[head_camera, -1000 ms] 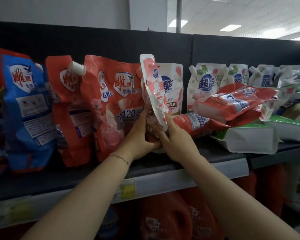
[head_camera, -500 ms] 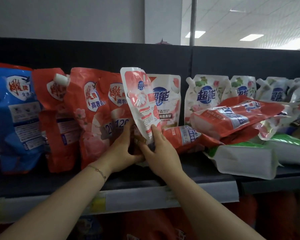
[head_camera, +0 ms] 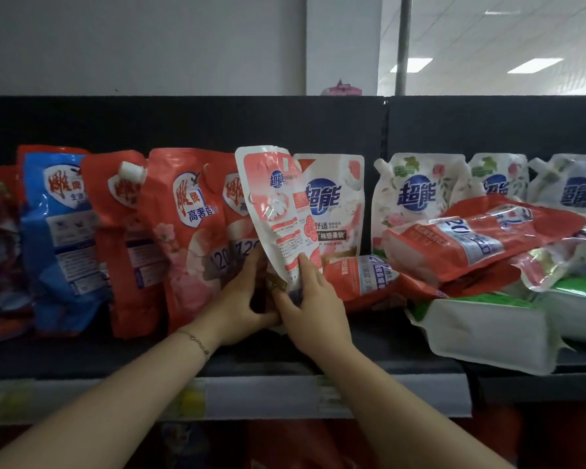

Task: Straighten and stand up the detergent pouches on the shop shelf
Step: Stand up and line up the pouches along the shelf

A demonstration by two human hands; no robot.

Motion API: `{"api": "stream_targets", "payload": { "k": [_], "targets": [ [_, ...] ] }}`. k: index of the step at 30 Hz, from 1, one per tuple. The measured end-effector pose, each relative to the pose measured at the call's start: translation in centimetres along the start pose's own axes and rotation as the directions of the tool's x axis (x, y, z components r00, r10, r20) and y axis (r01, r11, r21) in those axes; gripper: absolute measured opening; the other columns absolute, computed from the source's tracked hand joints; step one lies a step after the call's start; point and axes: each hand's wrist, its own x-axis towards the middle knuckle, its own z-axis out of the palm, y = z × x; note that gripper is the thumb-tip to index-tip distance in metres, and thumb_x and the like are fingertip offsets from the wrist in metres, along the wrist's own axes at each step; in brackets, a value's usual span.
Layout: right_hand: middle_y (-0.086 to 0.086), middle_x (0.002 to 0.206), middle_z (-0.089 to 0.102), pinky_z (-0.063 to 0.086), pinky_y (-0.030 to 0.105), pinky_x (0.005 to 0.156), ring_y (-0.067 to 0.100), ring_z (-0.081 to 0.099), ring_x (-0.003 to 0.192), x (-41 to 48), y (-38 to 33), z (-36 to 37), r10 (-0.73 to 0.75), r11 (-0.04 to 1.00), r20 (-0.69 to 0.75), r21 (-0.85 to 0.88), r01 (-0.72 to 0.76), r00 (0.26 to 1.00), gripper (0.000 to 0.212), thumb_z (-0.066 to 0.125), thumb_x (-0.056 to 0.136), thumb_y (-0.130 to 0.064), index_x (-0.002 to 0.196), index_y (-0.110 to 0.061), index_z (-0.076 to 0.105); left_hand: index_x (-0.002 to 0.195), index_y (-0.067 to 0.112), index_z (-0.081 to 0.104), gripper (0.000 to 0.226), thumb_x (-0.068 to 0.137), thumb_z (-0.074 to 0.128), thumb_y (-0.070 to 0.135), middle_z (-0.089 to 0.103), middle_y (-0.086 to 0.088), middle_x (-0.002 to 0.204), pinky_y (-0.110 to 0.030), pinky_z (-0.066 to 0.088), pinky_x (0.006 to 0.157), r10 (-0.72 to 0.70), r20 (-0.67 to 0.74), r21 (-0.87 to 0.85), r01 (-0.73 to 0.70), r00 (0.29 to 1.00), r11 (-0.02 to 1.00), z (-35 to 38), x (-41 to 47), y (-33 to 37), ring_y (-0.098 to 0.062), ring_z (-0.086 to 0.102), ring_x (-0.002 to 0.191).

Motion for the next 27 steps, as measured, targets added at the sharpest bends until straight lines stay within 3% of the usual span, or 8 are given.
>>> {"api": "stream_targets", "payload": {
  "k": [4, 8, 14, 18, 21, 23, 25, 27],
  "targets": [
    [-0.004, 0.146, 0.041, 0.042, 0.045, 0.103, 0.019, 0.044, 0.128, -0.2, -0.3, -0.1, 0.014, 1.0, -0.007, 0.004, -0.014, 1.0, 0.072, 0.053, 0.092, -0.043, 0.153, -0.028, 0.018, 0.123, 0.08, -0.002, 0.112, 0.075, 0.081, 0.021, 0.032, 0.045, 0.131, 0.0, 0.03, 0.097, -0.008, -0.008, 0.019, 0.008, 1.0, 1.0, -0.2, -0.3, 0.4, 0.027, 0.032, 0.121],
    [-0.005, 0.142, 0.046, 0.044, 0.047, 0.101, 0.019, 0.046, 0.125, 0.0, -0.3, 0.1, 0.02, 0.998, -0.036, 0.053, -0.018, 0.999, 0.071, 0.056, 0.088, -0.043, 0.151, -0.03, 0.024, 0.12, 0.082, -0.001, 0.11, 0.075, 0.081, 0.025, 0.035, 0.038, 0.133, -0.012, 0.032, 0.103, -0.006, -0.016, 0.027, 0.007, 1.0, 1.0, -0.1, -0.1, 0.5, 0.009, 0.037, 0.129],
    [-0.004, 0.148, 0.039, 0.034, 0.042, 0.11, 0.019, 0.038, 0.132, 0.2, -0.3, -0.4, 0.03, 0.999, -0.011, 0.015, -0.03, 0.999, 0.073, 0.055, 0.092, -0.038, 0.153, -0.026, 0.018, 0.116, 0.083, -0.006, 0.109, 0.077, 0.079, 0.027, 0.03, 0.039, 0.134, -0.003, 0.029, 0.098, 0.001, 0.058, 0.062, -0.004, 0.998, 0.998, -0.2, 0.1, 0.3, 0.016, 0.034, 0.124],
    [-0.003, 0.15, 0.033, 0.027, 0.039, 0.108, 0.02, 0.034, 0.133, 0.3, -0.3, -0.3, 0.024, 0.999, 0.005, -0.021, -0.024, 1.0, 0.072, 0.053, 0.093, -0.037, 0.153, -0.024, 0.015, 0.12, 0.076, -0.005, 0.104, 0.076, 0.079, 0.034, 0.028, 0.023, 0.143, -0.022, 0.028, 0.111, -0.037, 0.109, 0.159, 0.019, 0.993, 0.987, -0.8, 0.5, 1.5, 0.0, 0.03, 0.134],
    [-0.001, 0.151, 0.032, 0.028, 0.042, 0.108, 0.022, 0.033, 0.133, 0.2, -0.4, -0.4, 0.028, 1.0, 0.019, -0.014, -0.028, 0.999, 0.072, 0.052, 0.093, -0.038, 0.153, -0.022, 0.015, 0.138, 0.053, 0.019, 0.085, 0.074, 0.074, 0.04, 0.042, 0.014, 0.143, -0.034, 0.04, 0.108, -0.097, 0.041, 0.273, 0.082, 0.994, 0.958, -1.6, -0.1, 2.7, -0.008, 0.044, 0.129],
    [0.001, 0.141, 0.041, 0.033, 0.043, 0.107, 0.023, 0.04, 0.127, 0.1, -0.5, -0.6, 0.036, 0.999, 0.024, 0.018, -0.036, 0.999, 0.065, 0.055, 0.091, -0.035, 0.146, -0.019, 0.025, 0.123, 0.032, 0.048, 0.05, 0.077, 0.068, 0.038, 0.057, 0.01, 0.124, -0.035, 0.051, 0.091, -0.059, -0.003, 0.46, 0.054, 0.998, 0.886, -1.7, -0.9, 3.9, -0.014, 0.057, 0.113],
    [0.001, 0.128, 0.047, 0.04, 0.046, 0.103, 0.024, 0.048, 0.119, -0.1, -0.9, -1.1, 0.051, 0.994, 0.066, 0.096, -0.058, 0.997, 0.052, 0.059, 0.089, -0.032, 0.132, -0.017, 0.034, 0.095, 0.023, 0.061, 0.019, 0.081, 0.063, 0.035, 0.058, 0.008, 0.098, -0.031, 0.05, 0.072, 0.021, -0.006, 0.653, -0.012, 1.0, 0.757, -1.5, -1.6, 5.7, -0.018, 0.061, 0.093],
    [0.005, 0.124, 0.05, 0.046, 0.049, 0.097, 0.027, 0.052, 0.115, 0.1, -1.1, -2.0, 0.027, 0.996, 0.148, 0.085, -0.04, 0.989, 0.05, 0.059, 0.089, -0.033, 0.128, -0.015, 0.033, 0.091, 0.021, 0.067, 0.018, 0.081, 0.061, 0.034, 0.062, 0.006, 0.095, -0.029, 0.049, 0.066, 0.105, 0.005, 0.75, -0.073, 0.994, 0.657, -1.1, -1.8, 6.9, -0.019, 0.063, 0.085]
  ]
}}
